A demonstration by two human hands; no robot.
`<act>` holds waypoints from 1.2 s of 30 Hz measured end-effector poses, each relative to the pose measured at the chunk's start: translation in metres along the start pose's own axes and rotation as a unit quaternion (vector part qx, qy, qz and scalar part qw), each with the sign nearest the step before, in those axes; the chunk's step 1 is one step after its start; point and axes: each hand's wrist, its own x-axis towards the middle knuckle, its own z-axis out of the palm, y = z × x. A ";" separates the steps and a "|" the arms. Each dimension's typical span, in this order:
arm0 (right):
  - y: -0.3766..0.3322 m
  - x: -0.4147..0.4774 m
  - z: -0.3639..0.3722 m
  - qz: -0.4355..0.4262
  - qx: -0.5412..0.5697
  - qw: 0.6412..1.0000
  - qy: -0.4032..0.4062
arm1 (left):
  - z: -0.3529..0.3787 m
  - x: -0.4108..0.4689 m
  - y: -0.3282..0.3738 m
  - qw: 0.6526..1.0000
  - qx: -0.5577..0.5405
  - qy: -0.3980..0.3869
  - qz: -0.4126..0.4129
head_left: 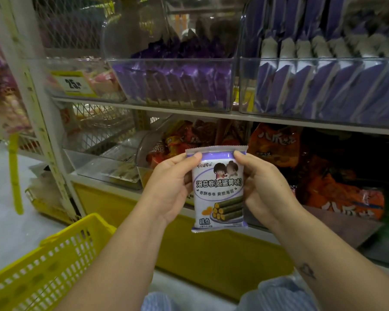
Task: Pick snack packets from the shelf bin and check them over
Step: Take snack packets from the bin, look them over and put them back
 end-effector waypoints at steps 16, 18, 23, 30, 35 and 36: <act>0.001 0.006 -0.005 -0.013 0.006 1.000 -0.022 | -0.004 0.000 -0.001 0.999 -0.044 -0.024 0.005; 0.000 0.007 -0.010 -0.004 -0.058 0.997 -0.053 | -0.005 0.000 -0.001 0.999 -0.038 0.001 0.007; -0.003 -0.003 -0.019 0.104 -0.174 0.954 -0.223 | -0.012 0.001 0.005 0.997 -0.055 0.049 -0.026; -0.006 0.000 -0.022 0.097 -0.057 0.983 -0.145 | -0.030 -0.005 0.011 0.976 0.104 -0.155 -0.114; -0.009 0.002 -0.023 0.096 -0.026 0.990 -0.098 | -0.035 -0.007 0.006 0.963 0.115 -0.206 -0.126; -0.009 0.002 -0.022 0.100 -0.021 0.991 -0.090 | -0.036 -0.007 0.005 0.965 0.113 -0.204 -0.117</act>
